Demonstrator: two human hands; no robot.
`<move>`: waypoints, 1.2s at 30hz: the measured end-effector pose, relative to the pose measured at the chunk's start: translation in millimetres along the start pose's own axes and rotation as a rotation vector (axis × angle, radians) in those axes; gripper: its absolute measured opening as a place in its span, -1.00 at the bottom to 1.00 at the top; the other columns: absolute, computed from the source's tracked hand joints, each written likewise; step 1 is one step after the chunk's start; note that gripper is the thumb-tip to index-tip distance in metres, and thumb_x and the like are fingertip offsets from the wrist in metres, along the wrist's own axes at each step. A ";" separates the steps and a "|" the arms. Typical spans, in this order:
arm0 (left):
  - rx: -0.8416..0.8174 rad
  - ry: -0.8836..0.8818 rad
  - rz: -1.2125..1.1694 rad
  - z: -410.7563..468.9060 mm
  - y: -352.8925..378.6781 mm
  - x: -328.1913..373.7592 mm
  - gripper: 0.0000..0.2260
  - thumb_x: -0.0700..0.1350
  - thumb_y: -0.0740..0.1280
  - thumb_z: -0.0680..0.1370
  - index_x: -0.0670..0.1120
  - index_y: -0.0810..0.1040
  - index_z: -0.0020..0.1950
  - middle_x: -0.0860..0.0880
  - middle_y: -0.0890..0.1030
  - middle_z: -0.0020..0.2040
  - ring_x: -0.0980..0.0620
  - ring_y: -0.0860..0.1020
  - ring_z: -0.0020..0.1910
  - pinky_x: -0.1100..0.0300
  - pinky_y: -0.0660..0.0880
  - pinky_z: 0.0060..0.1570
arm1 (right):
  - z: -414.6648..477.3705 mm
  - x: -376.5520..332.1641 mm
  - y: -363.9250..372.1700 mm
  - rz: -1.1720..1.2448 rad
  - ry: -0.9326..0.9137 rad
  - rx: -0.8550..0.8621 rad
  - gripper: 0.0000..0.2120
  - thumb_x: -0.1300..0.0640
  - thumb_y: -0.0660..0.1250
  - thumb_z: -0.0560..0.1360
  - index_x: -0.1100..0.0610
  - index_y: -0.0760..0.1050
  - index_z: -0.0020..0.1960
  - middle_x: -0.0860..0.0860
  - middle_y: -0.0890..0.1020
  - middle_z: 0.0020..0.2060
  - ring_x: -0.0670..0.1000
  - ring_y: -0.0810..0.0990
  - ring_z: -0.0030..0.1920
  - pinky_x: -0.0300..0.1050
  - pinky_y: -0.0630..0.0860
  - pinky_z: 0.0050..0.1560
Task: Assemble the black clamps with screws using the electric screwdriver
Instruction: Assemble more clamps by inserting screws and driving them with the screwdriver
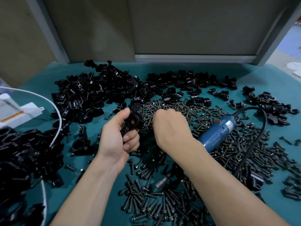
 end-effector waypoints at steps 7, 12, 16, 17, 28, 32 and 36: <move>-0.025 0.015 0.013 0.4 2.4 0.2 -0.63 0.07 0.23 0.66 0.01 0.36 -0.33 0.04 0.15 -0.49 0.06 0.08 -0.57 0.12 -0.01 -0.46 | -15.1 48.9 -12.8 0.692 0.236 0.101 -0.80 0.19 0.43 0.59 -0.01 0.68 -0.19 -0.10 0.68 -0.35 -0.12 0.66 -0.36 -0.29 0.53 -0.35; -0.086 -0.005 0.050 -0.9 8.2 -4.9 -0.64 0.11 0.29 0.59 0.04 0.37 -0.38 0.04 0.15 -0.48 0.05 0.06 -0.55 0.19 0.10 -0.54 | -38.8 54.5 -3.3 1.674 0.311 -0.107 -0.97 0.29 0.42 0.52 0.26 0.62 -0.06 0.16 0.71 -0.23 0.01 0.71 -0.28 -0.23 0.63 -0.28; -0.130 -0.014 0.067 -0.7 12.5 -7.8 -0.67 0.12 0.31 0.55 0.01 0.37 -0.35 0.03 0.14 -0.48 0.06 0.07 -0.55 0.18 0.12 -0.53 | -44.9 51.3 -6.7 1.757 0.237 -0.188 -0.86 0.32 0.43 0.37 0.26 0.60 -0.08 0.19 0.68 -0.21 0.03 0.71 -0.24 -0.21 0.66 -0.22; -0.140 -0.018 0.067 -0.7 13.5 -8.6 -0.67 0.12 0.31 0.54 0.00 0.37 -0.33 0.03 0.14 -0.48 0.06 0.07 -0.56 0.18 0.12 -0.53 | -45.1 51.2 -9.0 1.743 0.209 -0.175 -0.85 0.37 0.44 0.36 0.26 0.61 -0.08 0.19 0.68 -0.20 0.03 0.71 -0.23 -0.21 0.65 -0.20; -0.233 -0.026 0.072 -5.5 26.9 -11.5 -0.70 0.12 0.28 0.55 -0.04 0.48 -0.27 0.05 0.17 -0.52 0.08 0.08 -0.58 0.09 0.00 -0.43 | -46.5 60.3 -17.3 1.360 0.155 0.042 -0.78 0.37 0.63 0.28 0.10 0.76 -0.20 0.10 0.75 -0.26 0.00 0.72 -0.22 -0.17 0.65 -0.11; -0.267 -0.049 0.034 -7.9 31.5 -10.8 -0.69 0.16 0.35 0.49 -0.07 0.46 -0.22 0.05 0.18 -0.52 0.09 0.09 -0.58 0.13 0.03 -0.46 | -47.8 64.8 -28.5 1.172 0.122 0.141 -0.84 0.23 0.64 0.35 0.00 0.77 -0.16 0.06 0.75 -0.28 0.08 0.73 -0.25 0.03 0.69 -0.10; -0.271 -0.069 -0.004 -9.2 33.0 -11.4 -0.68 0.15 0.29 0.55 -0.06 0.48 -0.25 0.06 0.17 -0.51 0.08 0.06 -0.56 0.18 0.06 -0.49 | -48.7 62.1 -30.0 1.124 0.075 0.136 -0.87 0.21 0.59 0.46 -0.01 0.74 -0.14 0.05 0.73 -0.34 0.05 0.72 -0.33 -0.13 0.65 -0.22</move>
Point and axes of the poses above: each hand's wrist, its own z-axis towards the middle knuckle, its own y-axis out of the palm, x = y × z, the point moved 9 cm from there along z, towards the middle knuckle
